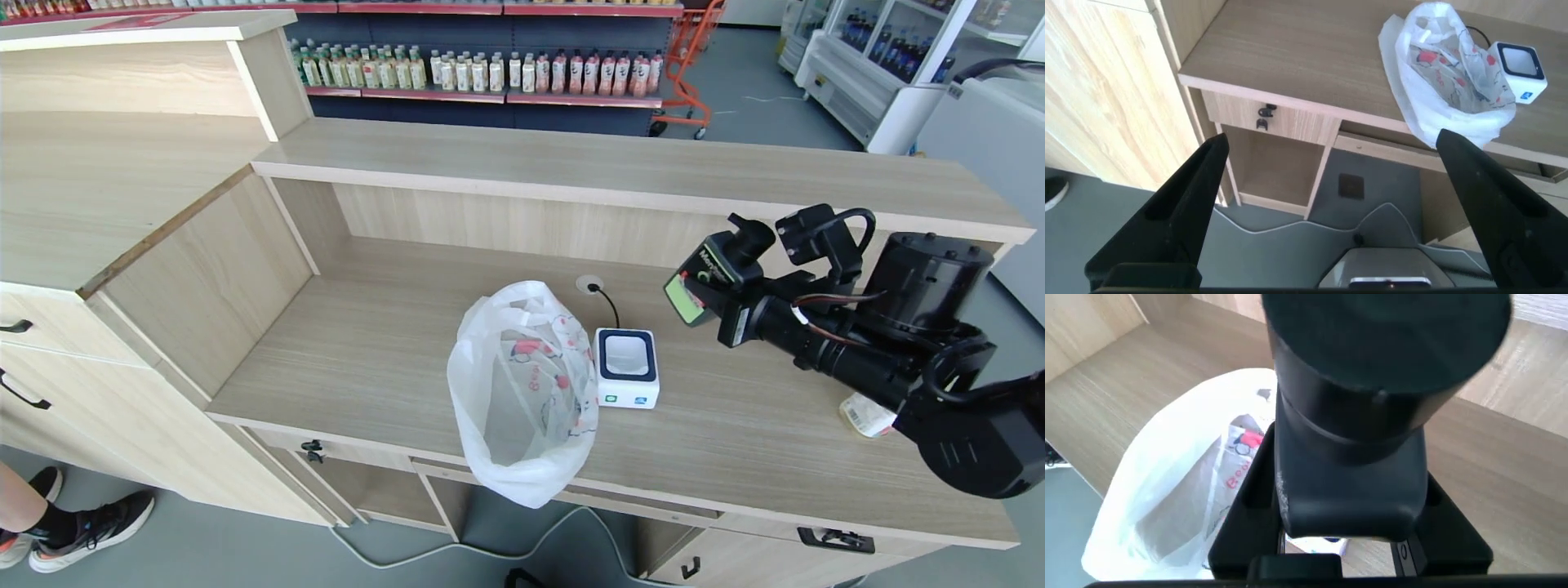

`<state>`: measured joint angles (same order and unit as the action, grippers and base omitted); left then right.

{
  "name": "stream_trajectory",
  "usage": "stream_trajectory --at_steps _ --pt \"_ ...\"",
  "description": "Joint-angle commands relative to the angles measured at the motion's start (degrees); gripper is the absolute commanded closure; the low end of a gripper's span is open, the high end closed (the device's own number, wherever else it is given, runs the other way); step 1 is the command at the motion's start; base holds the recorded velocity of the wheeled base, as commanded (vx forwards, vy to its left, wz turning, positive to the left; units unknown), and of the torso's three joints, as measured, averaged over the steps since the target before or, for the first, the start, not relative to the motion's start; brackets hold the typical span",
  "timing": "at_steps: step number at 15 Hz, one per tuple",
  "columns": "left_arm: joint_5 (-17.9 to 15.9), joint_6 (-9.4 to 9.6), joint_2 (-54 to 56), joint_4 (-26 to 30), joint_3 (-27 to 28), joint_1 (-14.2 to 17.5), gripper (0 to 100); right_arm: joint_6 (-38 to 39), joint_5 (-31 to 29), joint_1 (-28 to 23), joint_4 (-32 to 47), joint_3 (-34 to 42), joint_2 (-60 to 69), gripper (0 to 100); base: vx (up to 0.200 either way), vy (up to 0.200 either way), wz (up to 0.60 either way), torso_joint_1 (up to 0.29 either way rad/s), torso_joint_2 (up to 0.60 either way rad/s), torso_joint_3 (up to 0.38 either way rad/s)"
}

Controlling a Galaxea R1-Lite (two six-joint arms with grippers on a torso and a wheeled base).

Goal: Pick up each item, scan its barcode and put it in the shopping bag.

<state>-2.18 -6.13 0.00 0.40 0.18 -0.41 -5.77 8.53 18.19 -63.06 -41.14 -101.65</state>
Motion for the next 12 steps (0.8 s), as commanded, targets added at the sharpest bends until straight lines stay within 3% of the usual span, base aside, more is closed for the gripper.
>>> stream_trajectory --at_steps 1,2,12 --pt "0.0 -0.02 0.0 -0.1 0.0 0.1 0 0.7 0.0 1.2 0.7 0.2 1.0 100 0.000 0.200 0.00 0.007 0.01 0.002" --pt "0.0 0.07 0.0 -0.1 0.0 0.1 0 0.8 0.0 1.3 1.6 0.3 0.8 100 0.000 0.200 0.00 -0.012 0.00 0.002" --pt "0.1 -0.20 0.0 -0.1 0.0 0.1 0 5.3 -0.8 3.5 1.4 3.7 -7.7 100 0.000 0.000 0.00 0.000 0.00 0.000"
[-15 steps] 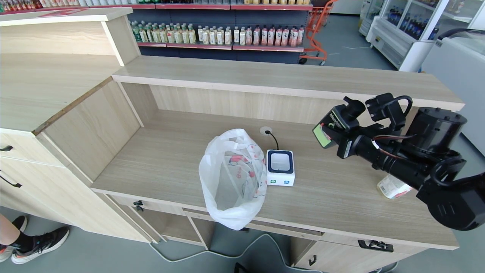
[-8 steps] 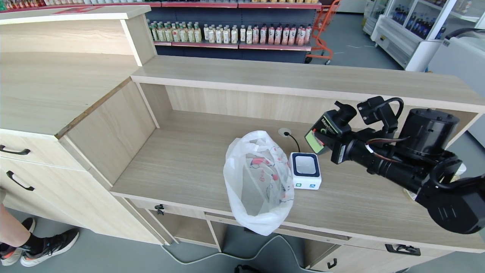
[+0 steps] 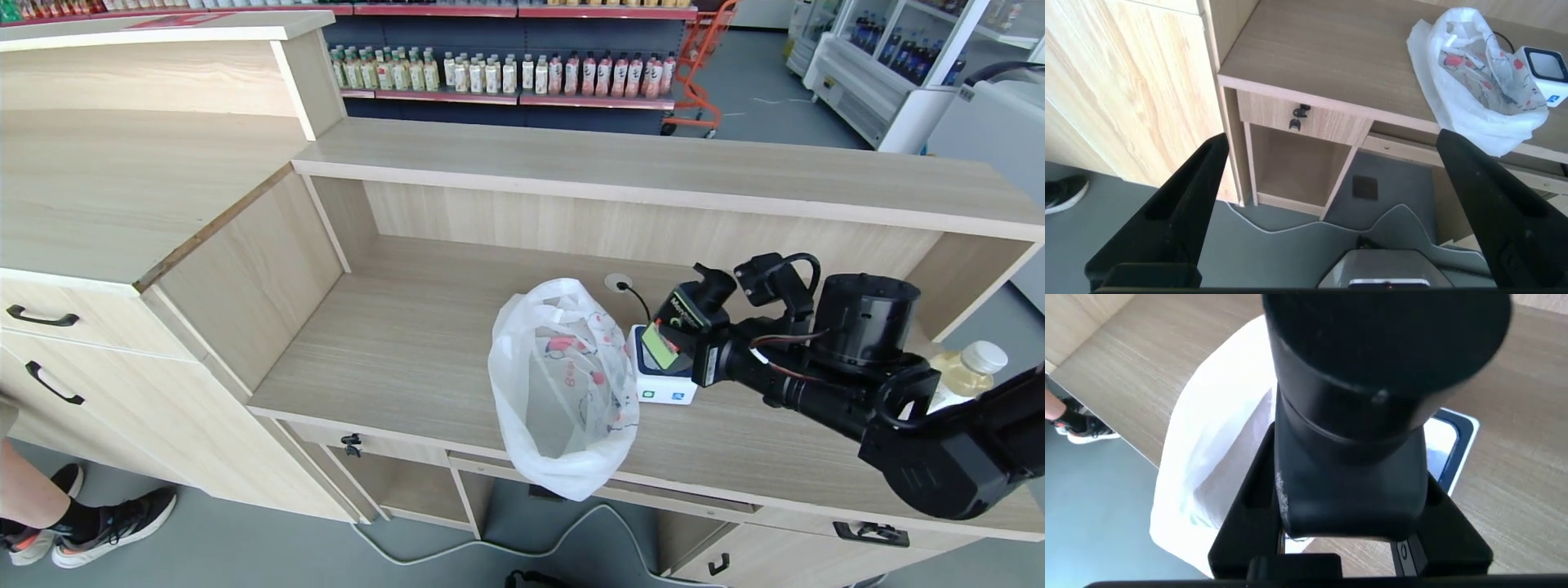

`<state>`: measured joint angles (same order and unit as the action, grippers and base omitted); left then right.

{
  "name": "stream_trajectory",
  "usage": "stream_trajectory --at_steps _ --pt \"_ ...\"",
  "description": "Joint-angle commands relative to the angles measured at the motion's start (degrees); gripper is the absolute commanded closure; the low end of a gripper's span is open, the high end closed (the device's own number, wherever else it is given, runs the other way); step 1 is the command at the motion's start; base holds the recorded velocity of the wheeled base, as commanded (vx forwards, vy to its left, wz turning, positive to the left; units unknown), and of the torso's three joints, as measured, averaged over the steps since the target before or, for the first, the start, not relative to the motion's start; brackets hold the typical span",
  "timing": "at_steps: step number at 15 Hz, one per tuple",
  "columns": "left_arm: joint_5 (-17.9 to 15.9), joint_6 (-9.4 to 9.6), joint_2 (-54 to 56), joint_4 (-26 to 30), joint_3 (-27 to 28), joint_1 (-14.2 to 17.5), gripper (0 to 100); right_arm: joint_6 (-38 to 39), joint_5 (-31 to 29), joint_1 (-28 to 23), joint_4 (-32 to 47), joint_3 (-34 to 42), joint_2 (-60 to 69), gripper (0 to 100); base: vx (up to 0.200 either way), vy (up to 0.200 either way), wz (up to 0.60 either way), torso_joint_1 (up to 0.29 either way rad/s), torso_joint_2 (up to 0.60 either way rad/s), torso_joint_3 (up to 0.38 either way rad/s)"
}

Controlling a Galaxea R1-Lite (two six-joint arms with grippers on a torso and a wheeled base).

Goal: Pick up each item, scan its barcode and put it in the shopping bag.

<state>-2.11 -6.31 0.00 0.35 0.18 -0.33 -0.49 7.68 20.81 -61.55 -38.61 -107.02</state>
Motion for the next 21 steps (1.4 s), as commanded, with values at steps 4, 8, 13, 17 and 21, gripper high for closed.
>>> stream_trajectory --at_steps 4,8,13,17,21 --pt "0.0 -0.01 0.0 0.0 0.0 0.0 0 1.1 0.0 3.4 -4.5 2.9 -7.0 100 0.000 0.000 0.00 0.000 0.00 0.000" --pt "0.0 -0.01 0.0 0.0 0.0 0.0 0 1.3 -0.1 5.7 -15.3 2.9 -15.8 100 0.000 0.000 0.00 0.000 0.00 0.000" --pt "0.0 -0.01 0.0 0.0 0.0 0.0 0 1.3 -0.4 7.3 -15.4 0.4 -19.9 100 0.000 0.000 0.00 0.000 0.00 0.000" --pt "0.0 -0.01 0.0 0.0 0.0 0.0 0 1.3 -3.5 8.5 -15.8 -2.7 -22.9 100 0.000 0.000 0.00 0.000 0.00 0.000" --pt "0.0 -0.01 0.0 0.0 0.0 0.0 0 1.0 -3.5 8.7 -16.9 -4.1 -25.2 100 0.000 0.000 0.00 0.000 0.00 0.000"
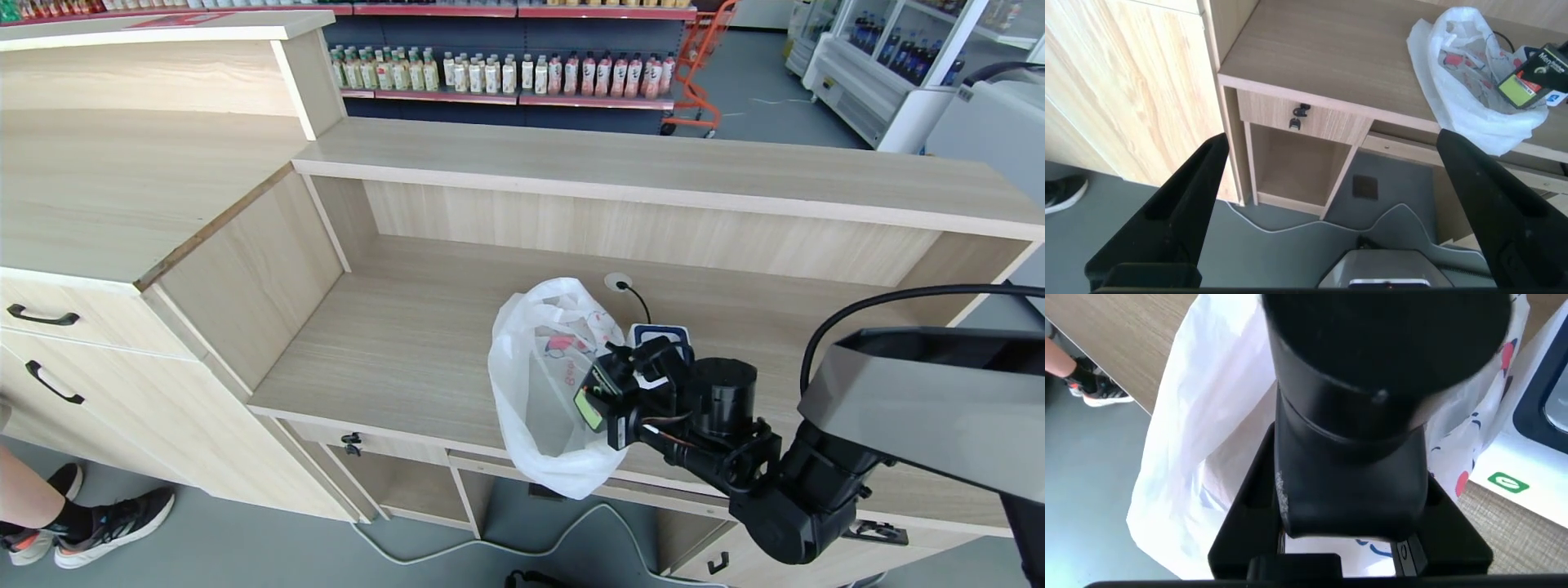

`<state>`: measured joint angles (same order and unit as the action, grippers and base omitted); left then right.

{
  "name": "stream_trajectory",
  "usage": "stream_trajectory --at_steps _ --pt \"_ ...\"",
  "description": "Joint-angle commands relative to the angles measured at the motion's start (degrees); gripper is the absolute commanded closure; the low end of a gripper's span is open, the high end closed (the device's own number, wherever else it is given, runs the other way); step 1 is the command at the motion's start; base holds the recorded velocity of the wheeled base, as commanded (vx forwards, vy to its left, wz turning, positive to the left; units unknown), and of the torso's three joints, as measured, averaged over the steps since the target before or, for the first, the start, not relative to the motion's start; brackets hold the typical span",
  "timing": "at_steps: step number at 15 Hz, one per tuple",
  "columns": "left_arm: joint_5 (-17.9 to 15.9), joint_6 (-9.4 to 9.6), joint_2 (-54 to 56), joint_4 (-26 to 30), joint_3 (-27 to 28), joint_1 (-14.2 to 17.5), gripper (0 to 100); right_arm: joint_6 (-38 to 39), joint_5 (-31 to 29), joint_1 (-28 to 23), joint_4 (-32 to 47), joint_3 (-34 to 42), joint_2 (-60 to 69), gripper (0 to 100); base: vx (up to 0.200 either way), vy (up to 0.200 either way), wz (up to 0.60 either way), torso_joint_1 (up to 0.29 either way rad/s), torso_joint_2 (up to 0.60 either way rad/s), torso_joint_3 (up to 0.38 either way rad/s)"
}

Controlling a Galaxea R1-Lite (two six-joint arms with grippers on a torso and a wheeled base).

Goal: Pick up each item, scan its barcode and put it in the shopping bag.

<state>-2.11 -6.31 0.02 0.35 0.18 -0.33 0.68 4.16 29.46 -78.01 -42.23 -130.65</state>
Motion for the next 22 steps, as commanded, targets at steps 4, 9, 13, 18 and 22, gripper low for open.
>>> stream_trajectory --at_steps 4,9,13,18,22 --pt "0.0 -0.01 0.0 0.0 0.0 0.0 0 -1.1 -0.2 0.1 -2.1 -1.5 -3.8 100 0.000 0.000 0.00 0.000 0.00 0.000" --pt "0.0 -0.01 0.0 0.0 0.0 0.0 0 -5.3 -0.2 -1.2 -0.1 -1.7 -5.1 100 0.000 0.000 0.00 0.000 0.00 0.000" --pt "0.0 -0.01 0.0 0.0 0.0 0.0 0 -5.8 -0.2 -1.4 0.0 -1.7 -5.1 100 0.000 0.000 0.00 0.000 0.00 0.000" --pt "0.0 -0.01 0.0 0.0 0.0 0.0 0 -5.8 -0.1 -1.4 0.0 -1.7 -4.6 0 0.000 0.000 0.00 0.000 0.00 0.000" --pt "0.0 -0.01 0.0 0.0 0.0 0.0 0 -5.3 0.3 -2.0 0.8 -2.1 -1.4 0 0.000 0.000 0.00 0.000 0.00 0.000"
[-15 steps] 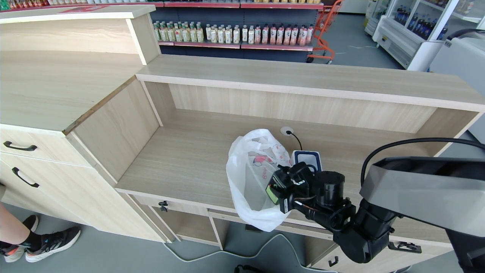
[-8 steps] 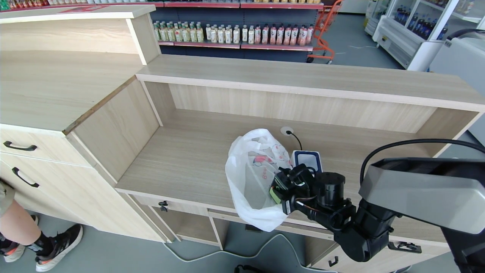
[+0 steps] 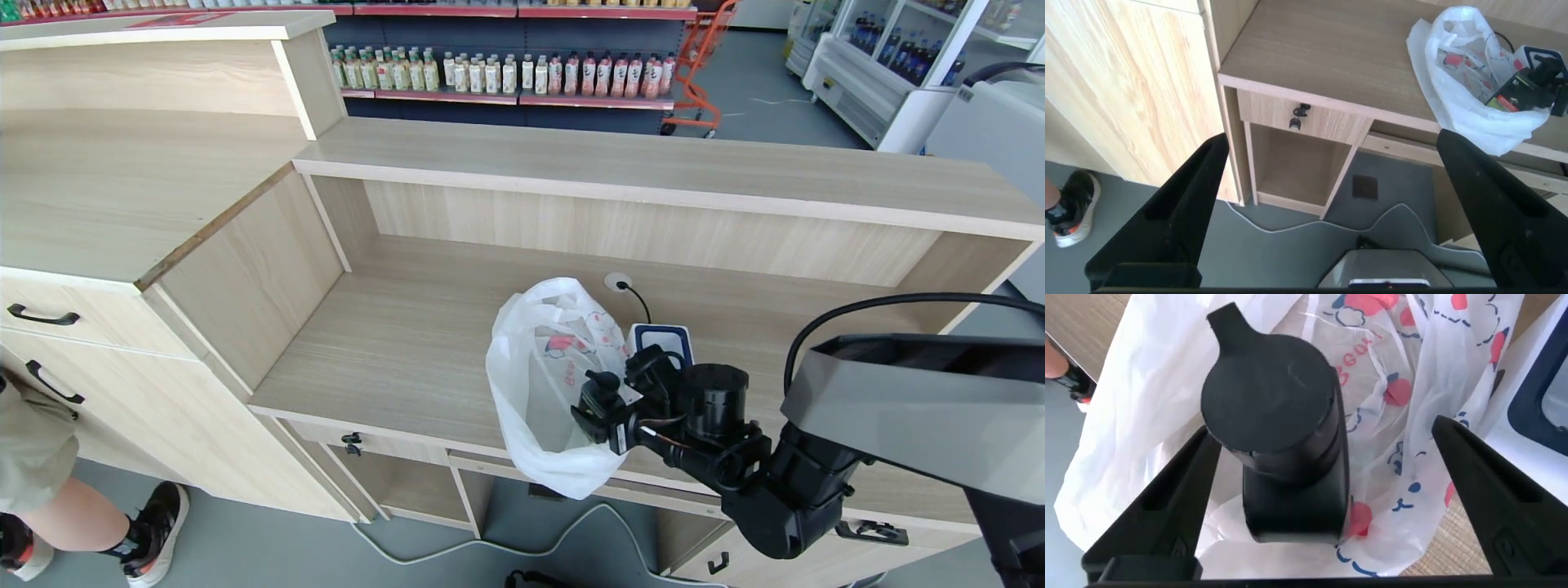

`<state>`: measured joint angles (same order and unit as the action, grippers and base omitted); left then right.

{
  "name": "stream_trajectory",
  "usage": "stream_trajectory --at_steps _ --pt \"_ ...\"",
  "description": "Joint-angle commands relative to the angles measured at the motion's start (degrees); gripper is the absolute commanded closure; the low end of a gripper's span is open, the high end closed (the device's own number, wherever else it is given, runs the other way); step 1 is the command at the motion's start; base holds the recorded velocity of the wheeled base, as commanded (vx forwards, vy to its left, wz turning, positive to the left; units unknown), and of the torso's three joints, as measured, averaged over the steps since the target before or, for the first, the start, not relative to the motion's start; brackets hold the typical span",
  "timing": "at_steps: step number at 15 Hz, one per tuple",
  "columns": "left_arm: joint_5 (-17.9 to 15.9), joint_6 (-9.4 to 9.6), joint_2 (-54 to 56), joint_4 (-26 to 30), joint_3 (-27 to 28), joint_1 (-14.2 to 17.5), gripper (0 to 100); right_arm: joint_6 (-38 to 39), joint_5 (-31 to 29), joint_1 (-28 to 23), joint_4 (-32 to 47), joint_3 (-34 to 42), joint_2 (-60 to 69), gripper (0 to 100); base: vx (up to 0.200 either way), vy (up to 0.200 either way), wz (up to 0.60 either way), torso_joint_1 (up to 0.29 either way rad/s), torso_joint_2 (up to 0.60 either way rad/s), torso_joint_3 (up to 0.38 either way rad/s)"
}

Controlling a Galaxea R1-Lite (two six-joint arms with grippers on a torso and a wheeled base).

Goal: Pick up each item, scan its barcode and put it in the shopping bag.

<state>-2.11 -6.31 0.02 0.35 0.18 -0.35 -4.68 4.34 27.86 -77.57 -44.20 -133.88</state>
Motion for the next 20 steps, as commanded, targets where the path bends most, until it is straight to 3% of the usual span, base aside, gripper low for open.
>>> stream_trajectory --at_steps 1,9,13,15,16,17,20 --pt "0.0 -0.01 0.0 0.0 0.0 0.0 0 0.1 0.1 -0.9 2.0 0.1 3.8 0 0.000 0.000 0.00 0.000 0.00 0.000" --pt "0.0 -0.01 0.0 0.0 0.0 0.0 0 3.7 0.1 -5.6 24.6 2.0 29.7 0 0.000 0.000 0.00 0.000 0.00 0.000" --pt "0.0 -0.01 0.0 0.0 0.0 0.0 0 2.1 -0.3 -6.2 25.5 5.4 38.4 0 0.000 0.000 0.00 0.000 0.00 0.000" --pt "0.0 -0.01 0.0 0.0 0.0 0.0 0 -0.5 -0.4 -9.0 25.5 9.4 41.6 0 0.000 0.000 0.00 0.000 0.00 0.000" --pt "0.0 -0.01 0.0 0.0 0.0 0.0 0 -6.4 -0.4 -13.9 25.0 15.6 44.4 0 0.000 0.000 0.00 0.000 0.00 0.000" --pt "0.0 -0.01 0.0 0.0 0.0 0.0 0 -8.9 -0.3 -17.0 25.2 17.4 45.6 0 0.000 0.000 0.00 0.000 0.00 0.000" --pt "0.0 -0.01 0.0 0.0 0.0 0.0 0 -18.1 -1.2 -33.0 26.1 19.5 46.8 0 0.000 0.000 -0.60 0.004 0.00 0.002"
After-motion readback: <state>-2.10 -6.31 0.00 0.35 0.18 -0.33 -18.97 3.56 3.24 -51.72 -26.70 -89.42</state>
